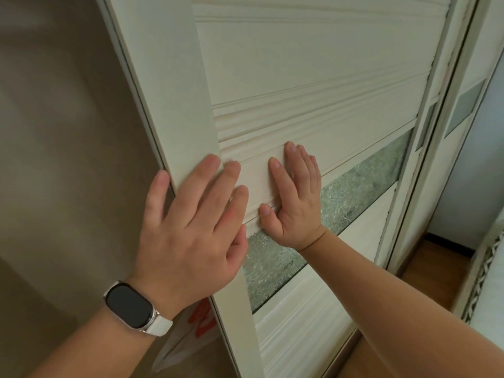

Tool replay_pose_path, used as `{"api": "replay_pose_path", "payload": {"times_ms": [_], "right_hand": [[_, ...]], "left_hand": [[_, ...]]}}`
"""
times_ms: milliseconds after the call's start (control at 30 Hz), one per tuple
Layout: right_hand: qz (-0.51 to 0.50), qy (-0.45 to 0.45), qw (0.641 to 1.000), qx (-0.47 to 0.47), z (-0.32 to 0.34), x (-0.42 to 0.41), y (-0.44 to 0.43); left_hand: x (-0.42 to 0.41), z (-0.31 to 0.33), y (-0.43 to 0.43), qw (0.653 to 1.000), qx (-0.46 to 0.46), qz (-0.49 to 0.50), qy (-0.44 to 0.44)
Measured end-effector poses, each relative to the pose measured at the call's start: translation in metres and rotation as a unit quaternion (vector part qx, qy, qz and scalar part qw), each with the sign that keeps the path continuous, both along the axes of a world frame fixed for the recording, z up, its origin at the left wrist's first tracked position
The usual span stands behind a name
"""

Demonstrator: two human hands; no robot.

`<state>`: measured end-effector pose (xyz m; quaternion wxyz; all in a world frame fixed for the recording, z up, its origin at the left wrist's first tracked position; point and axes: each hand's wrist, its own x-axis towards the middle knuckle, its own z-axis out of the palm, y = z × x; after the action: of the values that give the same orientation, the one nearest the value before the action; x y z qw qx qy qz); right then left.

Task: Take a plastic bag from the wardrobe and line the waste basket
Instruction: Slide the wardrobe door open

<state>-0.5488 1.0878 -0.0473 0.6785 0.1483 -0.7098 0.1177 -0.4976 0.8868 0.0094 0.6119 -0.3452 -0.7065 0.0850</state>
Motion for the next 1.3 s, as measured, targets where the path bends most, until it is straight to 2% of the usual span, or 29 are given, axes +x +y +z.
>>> {"api": "replay_pose_path", "payload": {"times_ms": [333,667,833,1300], "right_hand": [[-0.017,-0.055,0.998,-0.023,-0.003,-0.006,0.051],[-0.041,-0.073,0.996,-0.022,-0.002,-0.015,0.074],[-0.050,-0.066,0.997,-0.012,-0.005,-0.019,0.083],[-0.020,-0.046,0.998,-0.030,-0.007,-0.044,0.131]], "left_hand": [[-0.018,0.000,0.058,0.999,0.008,-0.029,-0.017],[-0.033,0.002,0.077,0.997,0.001,-0.073,-0.032],[-0.039,0.000,0.084,0.992,0.001,-0.118,-0.044],[-0.056,0.000,0.131,0.994,-0.002,-0.104,-0.045]]}}
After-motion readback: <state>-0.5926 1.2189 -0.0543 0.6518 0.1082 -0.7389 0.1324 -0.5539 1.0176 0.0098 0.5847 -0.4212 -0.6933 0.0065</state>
